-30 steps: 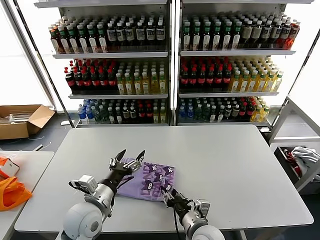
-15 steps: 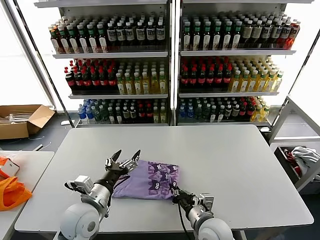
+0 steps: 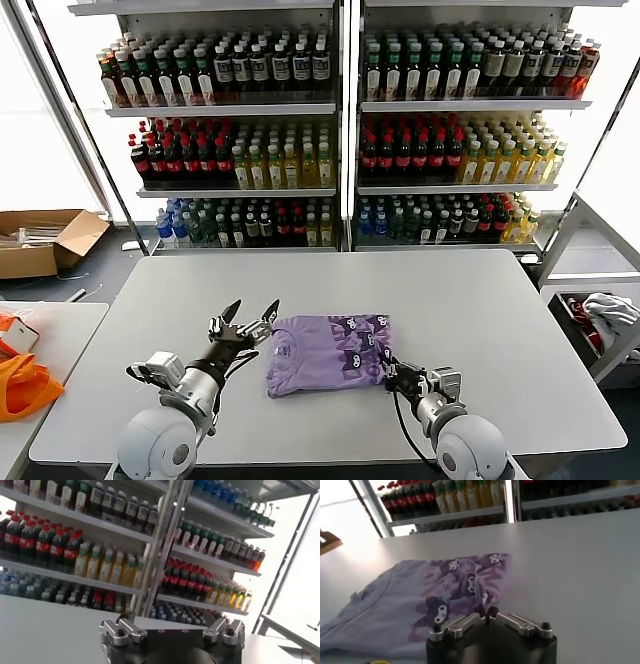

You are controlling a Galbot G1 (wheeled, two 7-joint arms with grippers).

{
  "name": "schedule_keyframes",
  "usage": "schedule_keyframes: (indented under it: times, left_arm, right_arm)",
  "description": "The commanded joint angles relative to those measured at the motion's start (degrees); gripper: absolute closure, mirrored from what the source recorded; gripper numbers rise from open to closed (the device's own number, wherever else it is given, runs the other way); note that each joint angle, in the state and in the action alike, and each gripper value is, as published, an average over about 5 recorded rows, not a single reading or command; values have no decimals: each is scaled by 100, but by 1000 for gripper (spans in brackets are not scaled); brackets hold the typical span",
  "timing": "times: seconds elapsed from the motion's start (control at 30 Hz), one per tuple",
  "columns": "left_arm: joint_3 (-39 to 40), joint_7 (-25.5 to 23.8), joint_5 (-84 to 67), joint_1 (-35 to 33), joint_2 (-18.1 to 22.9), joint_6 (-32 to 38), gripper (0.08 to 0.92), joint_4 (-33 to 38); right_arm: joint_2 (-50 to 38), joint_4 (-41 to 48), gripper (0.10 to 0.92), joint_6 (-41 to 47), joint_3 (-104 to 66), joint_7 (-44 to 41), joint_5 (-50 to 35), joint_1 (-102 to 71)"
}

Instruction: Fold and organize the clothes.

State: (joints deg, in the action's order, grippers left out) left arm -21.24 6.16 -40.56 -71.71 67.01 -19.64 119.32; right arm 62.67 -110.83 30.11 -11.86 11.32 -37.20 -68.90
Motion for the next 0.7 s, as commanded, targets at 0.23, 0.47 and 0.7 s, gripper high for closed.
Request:
schedule_keyframes:
  times: [0.23, 0.47, 0.7]
  left_arm:
    - [-200, 3, -52, -54, -75, 16, 177, 45]
    - [-188, 5, -74, -26, -96, 11, 177, 97]
    - [-281, 10, -44, -190, -43, 14, 177, 186]
  right_arm:
    - [-372, -435, 697, -313, -904, -153, 171, -368]
    - [-76, -594, 489, -574, -278, 133, 303, 570]
    - [645, 529, 289, -653, 1670, 572, 728, 2012]
